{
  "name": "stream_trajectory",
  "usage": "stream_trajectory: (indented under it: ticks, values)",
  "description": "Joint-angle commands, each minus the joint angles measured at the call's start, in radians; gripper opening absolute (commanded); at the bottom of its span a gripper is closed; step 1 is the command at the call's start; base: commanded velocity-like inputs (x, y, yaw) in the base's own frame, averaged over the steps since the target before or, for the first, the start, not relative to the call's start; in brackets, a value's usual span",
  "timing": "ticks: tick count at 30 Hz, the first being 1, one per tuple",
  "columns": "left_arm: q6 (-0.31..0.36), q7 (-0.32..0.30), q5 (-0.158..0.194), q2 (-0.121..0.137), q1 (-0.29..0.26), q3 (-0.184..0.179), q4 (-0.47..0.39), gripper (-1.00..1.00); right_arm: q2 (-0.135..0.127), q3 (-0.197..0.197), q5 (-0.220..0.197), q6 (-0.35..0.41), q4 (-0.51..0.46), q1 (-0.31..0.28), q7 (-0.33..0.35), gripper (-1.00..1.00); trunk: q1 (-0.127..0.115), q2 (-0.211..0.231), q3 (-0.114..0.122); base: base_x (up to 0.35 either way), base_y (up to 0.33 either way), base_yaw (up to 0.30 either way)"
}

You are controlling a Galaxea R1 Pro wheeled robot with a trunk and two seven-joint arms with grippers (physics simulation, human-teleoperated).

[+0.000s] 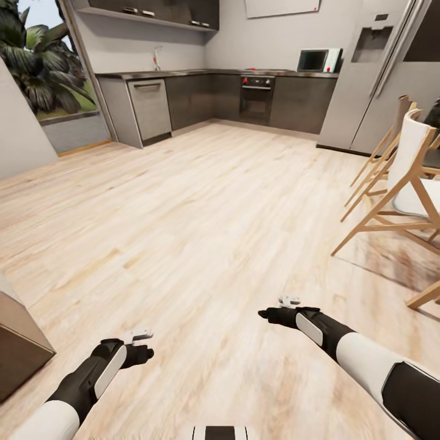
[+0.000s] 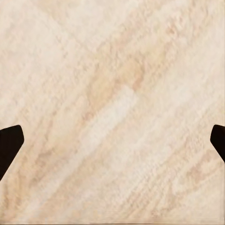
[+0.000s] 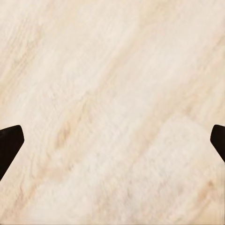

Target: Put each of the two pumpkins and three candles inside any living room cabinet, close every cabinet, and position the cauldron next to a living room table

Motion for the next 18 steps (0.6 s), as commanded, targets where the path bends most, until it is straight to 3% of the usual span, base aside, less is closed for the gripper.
stream_trajectory:
  ticks: [1,6,18]
  values:
    - [0.003,0.010,0.011,0.001,-0.001,-0.005,-0.002,1.00,-0.001,0.003,-0.003,0.003,-0.002,0.000,0.001,1.00,0.000,0.000,-0.002,-0.011,-0.248,0.240]
    - [0.003,0.010,0.010,0.001,-0.001,-0.005,-0.002,1.00,-0.001,0.003,-0.003,0.003,-0.002,0.000,0.001,1.00,0.000,0.000,-0.006,-0.003,-0.112,0.240]
    - [0.003,0.010,0.010,0.001,-0.001,-0.005,-0.002,1.00,0.000,0.004,-0.003,0.002,-0.002,0.000,0.001,1.00,0.000,0.000,-0.017,0.000,-0.006,0.240]
